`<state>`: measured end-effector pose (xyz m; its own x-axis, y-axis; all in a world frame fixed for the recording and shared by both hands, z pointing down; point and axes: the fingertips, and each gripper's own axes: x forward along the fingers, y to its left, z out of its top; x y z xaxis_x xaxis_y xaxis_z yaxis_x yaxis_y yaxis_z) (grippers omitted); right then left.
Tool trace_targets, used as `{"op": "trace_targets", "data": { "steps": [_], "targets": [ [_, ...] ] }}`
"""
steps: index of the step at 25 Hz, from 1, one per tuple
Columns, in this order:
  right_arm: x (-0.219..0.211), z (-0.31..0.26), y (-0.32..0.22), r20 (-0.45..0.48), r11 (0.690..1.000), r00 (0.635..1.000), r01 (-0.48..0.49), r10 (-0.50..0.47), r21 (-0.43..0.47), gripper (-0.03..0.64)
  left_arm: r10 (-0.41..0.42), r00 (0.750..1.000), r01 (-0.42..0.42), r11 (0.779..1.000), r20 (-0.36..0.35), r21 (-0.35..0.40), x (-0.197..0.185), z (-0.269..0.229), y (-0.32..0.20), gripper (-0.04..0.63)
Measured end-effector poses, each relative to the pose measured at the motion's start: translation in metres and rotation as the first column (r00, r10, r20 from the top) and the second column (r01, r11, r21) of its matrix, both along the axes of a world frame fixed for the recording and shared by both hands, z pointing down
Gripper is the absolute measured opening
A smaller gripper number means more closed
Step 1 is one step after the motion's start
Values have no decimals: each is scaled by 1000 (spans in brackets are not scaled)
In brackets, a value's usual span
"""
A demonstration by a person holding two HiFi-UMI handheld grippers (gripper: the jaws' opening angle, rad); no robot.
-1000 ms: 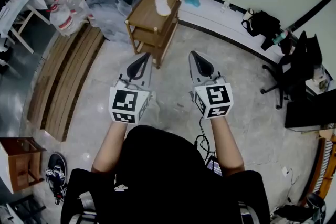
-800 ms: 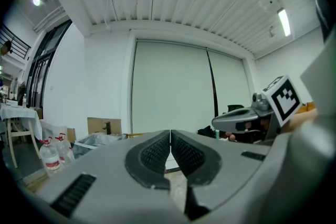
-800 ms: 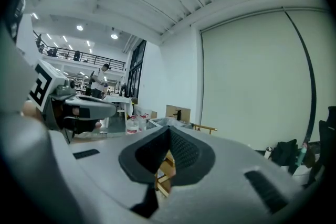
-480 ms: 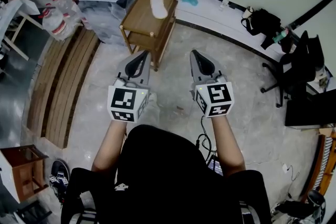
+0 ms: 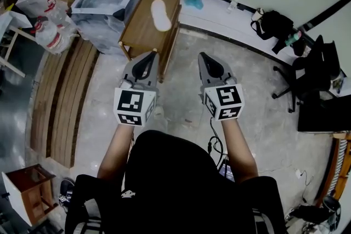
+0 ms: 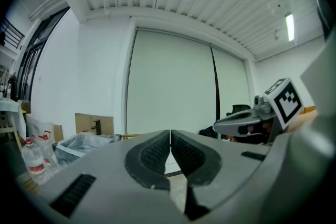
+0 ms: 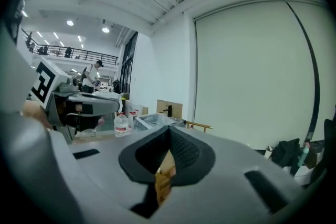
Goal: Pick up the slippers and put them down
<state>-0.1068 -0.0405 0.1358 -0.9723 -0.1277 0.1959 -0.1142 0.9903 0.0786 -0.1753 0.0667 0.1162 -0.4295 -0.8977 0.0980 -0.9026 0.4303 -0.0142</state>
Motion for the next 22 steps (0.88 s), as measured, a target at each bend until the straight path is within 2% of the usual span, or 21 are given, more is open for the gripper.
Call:
{"op": "trace_targets", "data": {
  "steps": [14, 22],
  "targets": [
    [-135, 10, -64, -28, 995, 997, -75, 73, -63, -15, 56, 996, -59, 997, -66, -55, -142, 15, -55, 8],
    [-180, 22, -78, -45, 992, 993, -111, 108, -57, -15, 91, 991, -95, 994, -94, -48, -190, 25, -66, 8]
  ]
}}
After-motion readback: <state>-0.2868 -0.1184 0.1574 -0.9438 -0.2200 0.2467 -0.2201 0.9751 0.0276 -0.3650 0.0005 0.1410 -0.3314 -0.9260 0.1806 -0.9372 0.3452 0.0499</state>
